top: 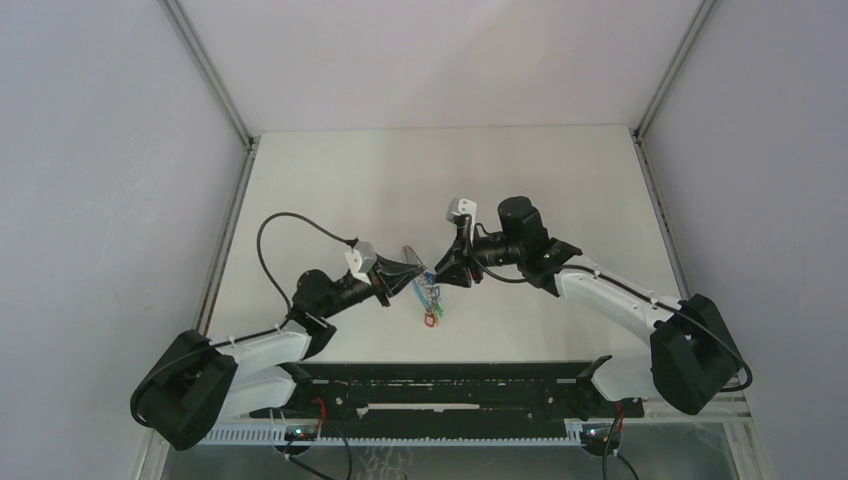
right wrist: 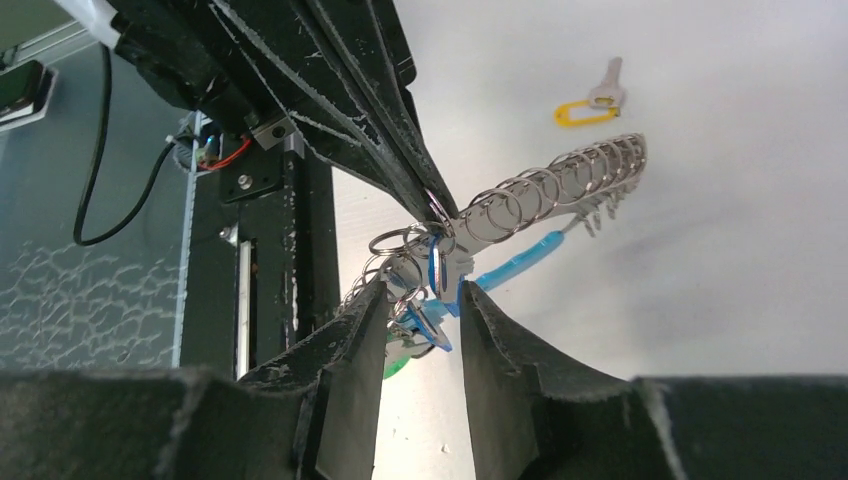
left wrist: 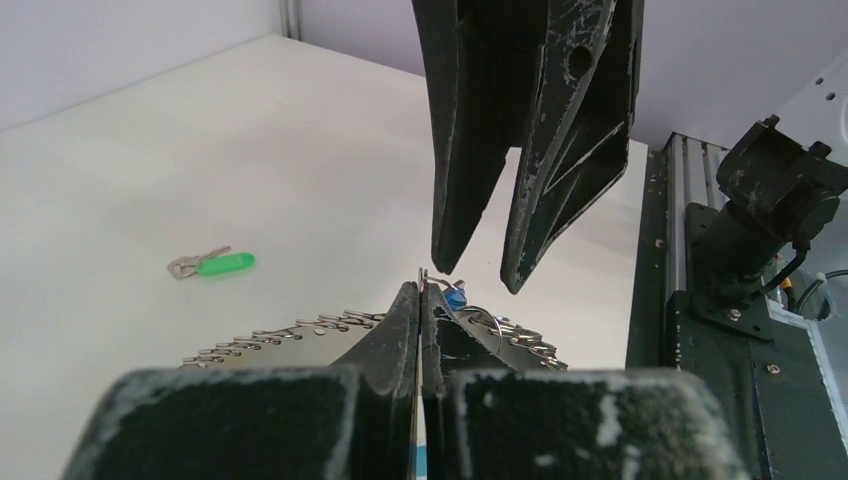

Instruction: Put the keys on the keyring

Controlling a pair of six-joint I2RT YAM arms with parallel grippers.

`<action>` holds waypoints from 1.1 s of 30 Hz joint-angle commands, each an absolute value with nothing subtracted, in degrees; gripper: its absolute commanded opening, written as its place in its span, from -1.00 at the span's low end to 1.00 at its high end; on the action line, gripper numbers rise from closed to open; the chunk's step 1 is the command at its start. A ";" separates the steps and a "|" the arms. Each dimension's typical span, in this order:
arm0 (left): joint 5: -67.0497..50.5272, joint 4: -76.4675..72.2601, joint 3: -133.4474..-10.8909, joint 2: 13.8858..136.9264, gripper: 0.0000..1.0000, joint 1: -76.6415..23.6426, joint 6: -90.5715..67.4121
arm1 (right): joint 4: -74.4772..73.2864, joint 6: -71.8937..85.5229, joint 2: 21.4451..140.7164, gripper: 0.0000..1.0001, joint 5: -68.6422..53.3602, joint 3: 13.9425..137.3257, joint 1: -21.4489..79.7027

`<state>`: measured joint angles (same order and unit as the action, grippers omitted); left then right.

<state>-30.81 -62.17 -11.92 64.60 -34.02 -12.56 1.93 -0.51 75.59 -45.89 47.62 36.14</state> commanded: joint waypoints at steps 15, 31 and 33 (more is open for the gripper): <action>-32.24 -70.93 -10.81 64.61 -1.00 -34.01 -15.29 | 11.59 -11.14 77.78 -0.36 -54.28 45.77 34.62; -31.62 -73.66 -10.72 65.40 -0.99 -34.03 -17.41 | 13.11 -14.28 78.72 -0.52 -51.26 44.28 37.15; -31.38 -74.37 -10.64 65.62 -0.99 -34.01 -17.86 | 13.81 -14.39 78.98 -0.52 -50.97 43.92 37.47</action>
